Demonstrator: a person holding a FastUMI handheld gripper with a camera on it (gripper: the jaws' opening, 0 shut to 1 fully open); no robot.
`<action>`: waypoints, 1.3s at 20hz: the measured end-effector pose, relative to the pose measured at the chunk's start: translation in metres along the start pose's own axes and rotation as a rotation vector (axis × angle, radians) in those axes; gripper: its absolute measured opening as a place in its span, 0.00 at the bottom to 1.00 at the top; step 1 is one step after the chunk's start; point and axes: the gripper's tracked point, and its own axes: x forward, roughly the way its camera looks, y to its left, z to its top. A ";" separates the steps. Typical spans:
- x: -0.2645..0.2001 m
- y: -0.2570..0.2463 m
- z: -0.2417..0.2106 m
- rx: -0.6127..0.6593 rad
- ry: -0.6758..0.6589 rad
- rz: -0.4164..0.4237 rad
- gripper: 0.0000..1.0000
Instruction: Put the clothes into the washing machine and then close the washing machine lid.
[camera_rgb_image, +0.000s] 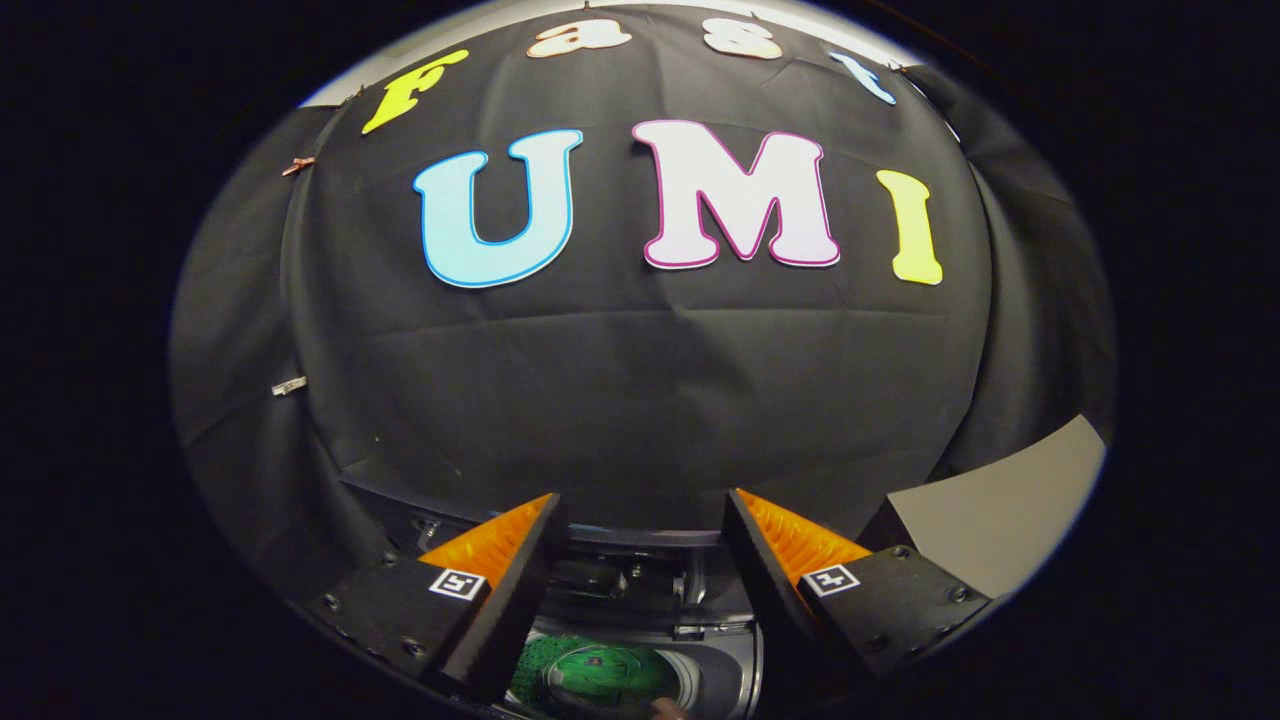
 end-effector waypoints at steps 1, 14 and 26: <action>-0.001 0.001 0.000 -0.002 0.005 0.003 0.99; -0.077 0.006 -0.045 -0.034 0.104 -0.015 0.99; -0.132 0.012 -0.106 -0.023 0.240 0.005 1.00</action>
